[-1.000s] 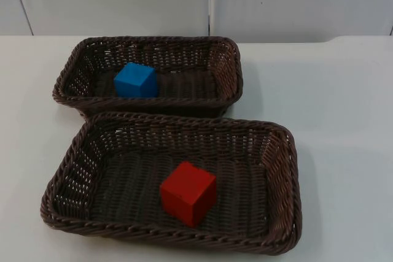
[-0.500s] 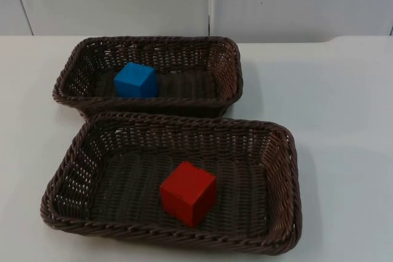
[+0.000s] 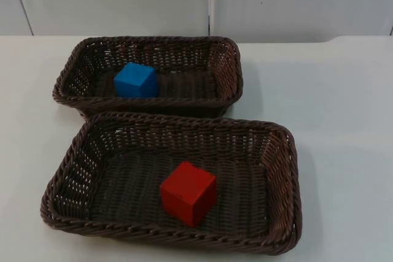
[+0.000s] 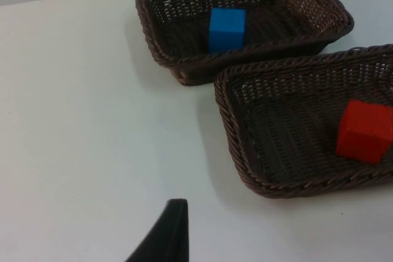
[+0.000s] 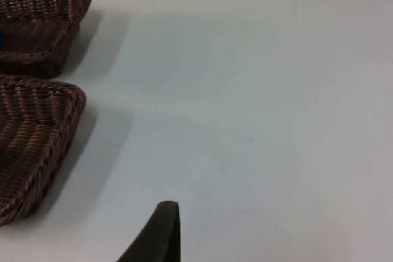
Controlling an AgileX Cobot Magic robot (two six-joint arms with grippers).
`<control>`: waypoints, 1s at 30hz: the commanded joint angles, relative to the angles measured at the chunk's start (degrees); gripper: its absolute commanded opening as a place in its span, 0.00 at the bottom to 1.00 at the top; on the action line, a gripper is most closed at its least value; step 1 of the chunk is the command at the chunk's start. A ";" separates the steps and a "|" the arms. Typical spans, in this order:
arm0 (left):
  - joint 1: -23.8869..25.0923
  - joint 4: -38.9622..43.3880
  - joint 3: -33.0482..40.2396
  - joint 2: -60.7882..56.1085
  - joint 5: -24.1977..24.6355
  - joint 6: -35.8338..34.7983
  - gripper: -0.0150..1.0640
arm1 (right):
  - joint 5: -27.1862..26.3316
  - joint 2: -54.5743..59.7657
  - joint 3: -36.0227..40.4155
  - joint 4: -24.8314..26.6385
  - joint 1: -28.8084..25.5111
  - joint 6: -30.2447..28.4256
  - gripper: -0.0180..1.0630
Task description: Pick up one cube with the left hand and place it into the upper basket. Pick up one cube with the right hand and place it into the lower basket.
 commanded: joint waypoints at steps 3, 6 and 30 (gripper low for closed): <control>-0.31 0.23 0.32 -0.24 -0.69 -0.37 0.99 | -0.35 -0.18 0.36 0.17 -1.02 0.29 0.99; -0.31 0.23 0.32 -0.24 -0.69 -0.37 0.99 | -0.35 -0.18 0.36 0.17 -1.02 0.29 0.99; 7.80 0.25 0.32 -0.24 -0.69 -0.37 0.99 | -0.35 -0.18 0.36 0.17 -1.02 0.29 0.99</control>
